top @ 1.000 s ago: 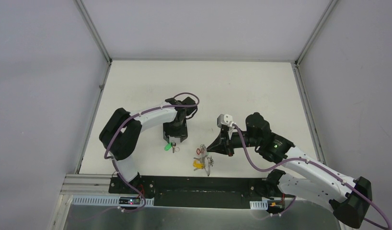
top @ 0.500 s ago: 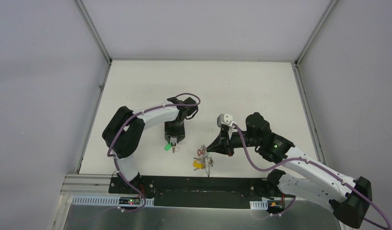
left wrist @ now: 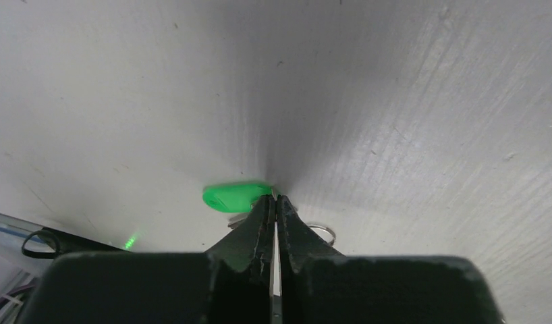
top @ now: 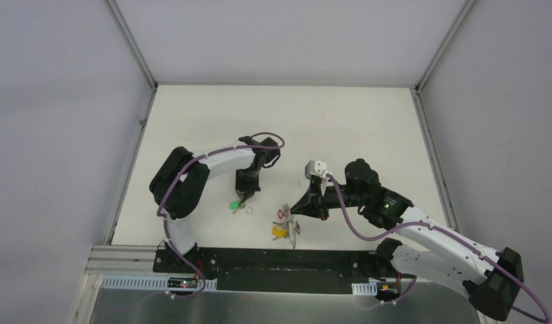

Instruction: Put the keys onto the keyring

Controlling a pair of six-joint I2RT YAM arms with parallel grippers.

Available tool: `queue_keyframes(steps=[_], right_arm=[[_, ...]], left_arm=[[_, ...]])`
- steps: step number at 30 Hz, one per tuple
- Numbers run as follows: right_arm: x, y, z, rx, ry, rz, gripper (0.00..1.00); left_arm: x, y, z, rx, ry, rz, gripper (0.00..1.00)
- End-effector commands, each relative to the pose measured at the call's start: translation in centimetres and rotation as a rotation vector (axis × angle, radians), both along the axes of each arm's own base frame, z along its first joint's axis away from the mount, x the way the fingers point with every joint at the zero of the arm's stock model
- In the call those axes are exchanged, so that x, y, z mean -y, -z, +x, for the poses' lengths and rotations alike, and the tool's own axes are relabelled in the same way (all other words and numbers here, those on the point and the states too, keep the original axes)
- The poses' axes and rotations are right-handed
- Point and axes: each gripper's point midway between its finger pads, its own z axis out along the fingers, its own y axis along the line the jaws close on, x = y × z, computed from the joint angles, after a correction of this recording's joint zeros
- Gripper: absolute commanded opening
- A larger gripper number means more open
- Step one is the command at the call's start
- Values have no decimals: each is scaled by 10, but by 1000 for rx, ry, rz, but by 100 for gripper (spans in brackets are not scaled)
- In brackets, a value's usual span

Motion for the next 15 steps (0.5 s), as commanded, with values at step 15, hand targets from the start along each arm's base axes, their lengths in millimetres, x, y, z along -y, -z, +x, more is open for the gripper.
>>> queue_keyframes(steps=[15], right_arm=[[-12, -34, 2, 63, -41, 90, 0]], left_arm=[[-17, -123, 20, 346, 142, -113, 0]])
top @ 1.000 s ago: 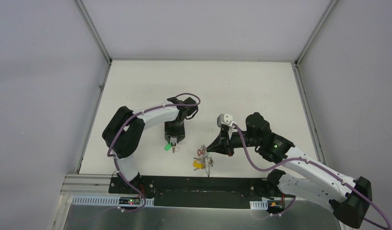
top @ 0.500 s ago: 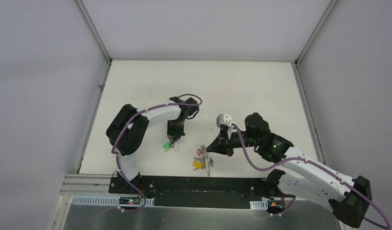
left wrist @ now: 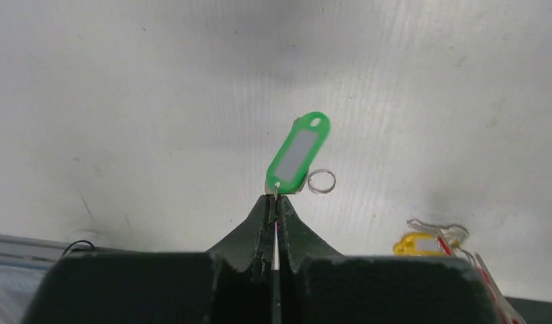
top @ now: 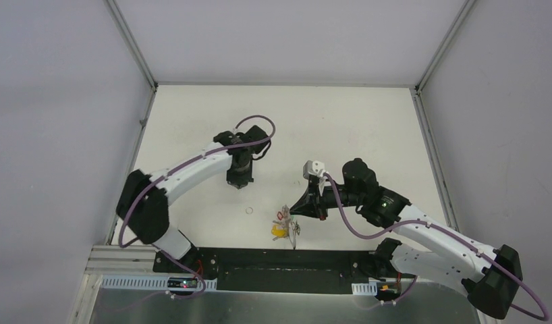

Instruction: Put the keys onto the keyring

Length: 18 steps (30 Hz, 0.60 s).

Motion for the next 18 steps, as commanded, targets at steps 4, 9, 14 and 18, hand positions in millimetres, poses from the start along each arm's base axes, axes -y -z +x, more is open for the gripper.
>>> queue_keyframes(steps=[4, 9, 14, 18], right_arm=[[-13, -47, 1, 81, -56, 118, 0], [-13, -54, -1, 97, -75, 122, 0], [-13, -54, -8, 93, -130, 102, 0], [-13, -54, -13, 84, -173, 99, 0]], left_arm=[[-6, -100, 0, 284, 281, -153, 0], [19, -140, -26, 412, 595, -366, 0], [43, -174, -69, 548, 940, -584, 0], [56, -188, -99, 633, 1204, -688, 0]])
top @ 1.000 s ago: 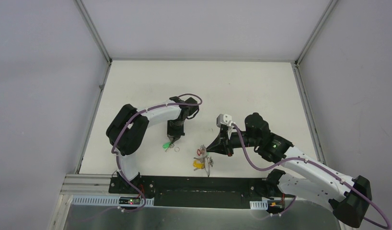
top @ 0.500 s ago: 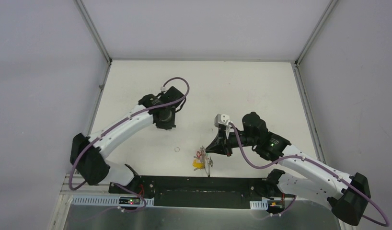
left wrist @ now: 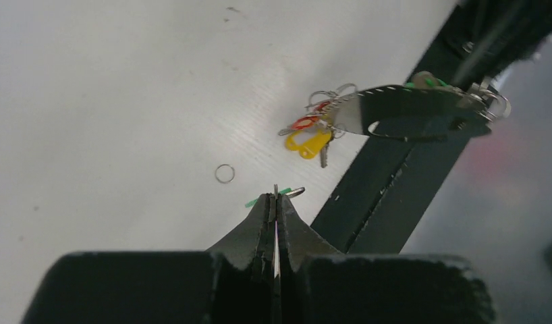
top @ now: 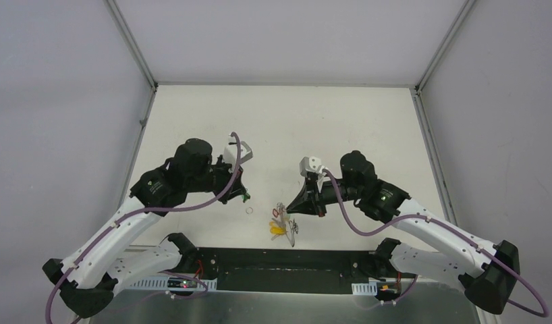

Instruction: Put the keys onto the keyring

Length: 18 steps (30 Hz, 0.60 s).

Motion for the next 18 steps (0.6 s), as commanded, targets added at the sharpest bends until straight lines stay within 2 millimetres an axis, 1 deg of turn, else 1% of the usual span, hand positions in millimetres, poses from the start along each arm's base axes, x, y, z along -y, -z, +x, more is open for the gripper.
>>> queue_keyframes(steps=[1, 6, 12, 15, 18], right_arm=[[-5, -29, -8, 62, -87, 70, 0], [-5, -28, -7, 78, -100, 56, 0], [-6, -28, -10, 78, -131, 55, 0], [-7, -26, -12, 78, -152, 56, 0], [-7, -25, -13, 80, -165, 57, 0]], left_arm=[[29, -30, -31, 198, 380, -144, 0], [42, -44, -51, 249, 535, -232, 0], [57, -49, -67, 336, 657, -258, 0], [65, -50, -69, 375, 683, -251, 0], [73, -47, -71, 374, 713, -243, 0]])
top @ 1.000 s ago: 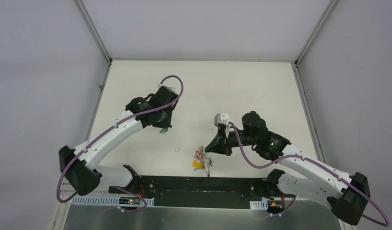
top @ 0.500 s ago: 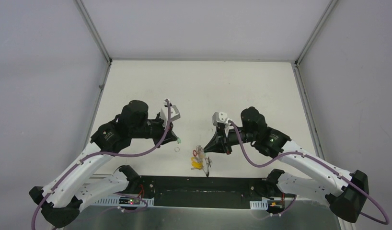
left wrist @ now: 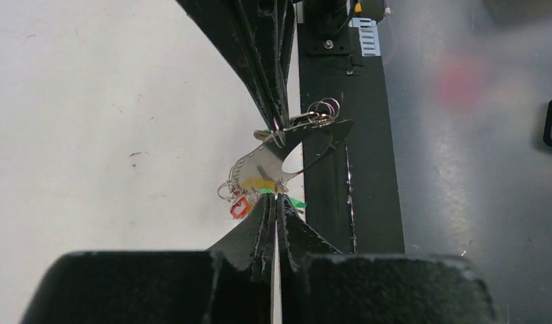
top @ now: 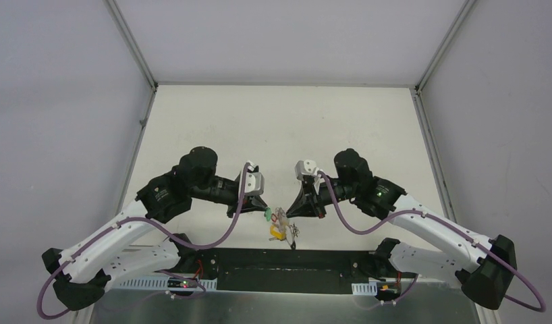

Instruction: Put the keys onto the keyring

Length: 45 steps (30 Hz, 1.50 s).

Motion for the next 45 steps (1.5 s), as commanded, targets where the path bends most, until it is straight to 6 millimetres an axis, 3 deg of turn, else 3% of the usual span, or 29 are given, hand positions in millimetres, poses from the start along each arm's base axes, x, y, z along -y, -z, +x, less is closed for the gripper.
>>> queue_keyframes(steps=[1, 26, 45], right_arm=[[-6, -32, -4, 83, -69, 101, 0], [-7, -30, -8, 70, -104, 105, 0], [-8, -29, -4, 66, -73, 101, 0]], left_arm=[[17, -10, 0, 90, 75, -43, 0], [54, -5, -6, 151, 138, 26, 0], [41, 4, -20, 164, 152, 47, 0]])
